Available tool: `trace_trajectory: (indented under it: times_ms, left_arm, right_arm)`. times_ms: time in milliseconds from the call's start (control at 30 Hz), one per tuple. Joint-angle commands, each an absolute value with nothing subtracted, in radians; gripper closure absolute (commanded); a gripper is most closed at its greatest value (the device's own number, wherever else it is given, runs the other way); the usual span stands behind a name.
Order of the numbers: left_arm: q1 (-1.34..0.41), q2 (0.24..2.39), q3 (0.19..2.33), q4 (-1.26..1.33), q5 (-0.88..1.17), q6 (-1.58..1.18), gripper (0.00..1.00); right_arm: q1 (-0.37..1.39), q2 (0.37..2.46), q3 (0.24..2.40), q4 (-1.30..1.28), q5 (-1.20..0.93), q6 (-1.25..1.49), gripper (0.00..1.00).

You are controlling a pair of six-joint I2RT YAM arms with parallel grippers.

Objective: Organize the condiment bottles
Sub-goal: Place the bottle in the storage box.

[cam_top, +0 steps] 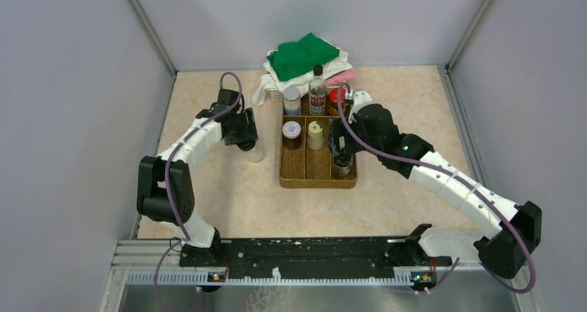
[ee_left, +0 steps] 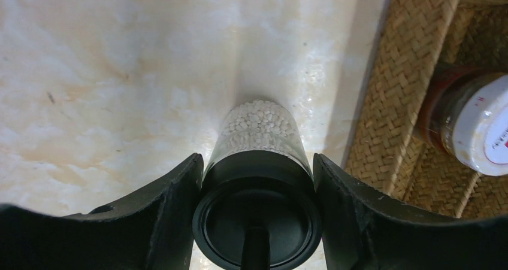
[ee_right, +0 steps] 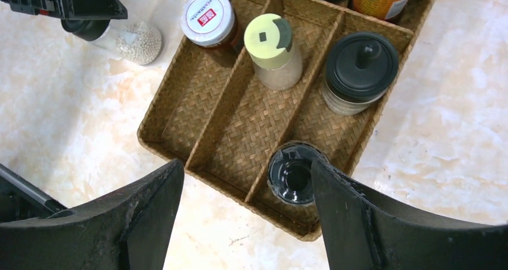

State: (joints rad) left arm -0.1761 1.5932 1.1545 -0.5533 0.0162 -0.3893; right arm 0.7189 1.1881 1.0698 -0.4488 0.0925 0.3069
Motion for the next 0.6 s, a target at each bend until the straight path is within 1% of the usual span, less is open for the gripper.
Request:
trace_trajectory:
  times_ms: [0,267,567]
  left_arm:
    - [-0.219,1.617,1.196,-0.611,0.023,-0.381,0.81]
    - [-0.258,1.543,1.284,-0.69,-0.021,-0.354,0.81]
    - [-0.307,1.476,1.379,-0.707,0.089,-0.325,0.8]
  right_arm:
    - [0.707,1.151,1.092,-0.475,0.141,0.334,0.23]
    - [0.707,1.147,1.058,-0.453,0.148,0.363,0.23]
    - [0.706,1.141,1.057,-0.449,0.178,0.371,0.23]
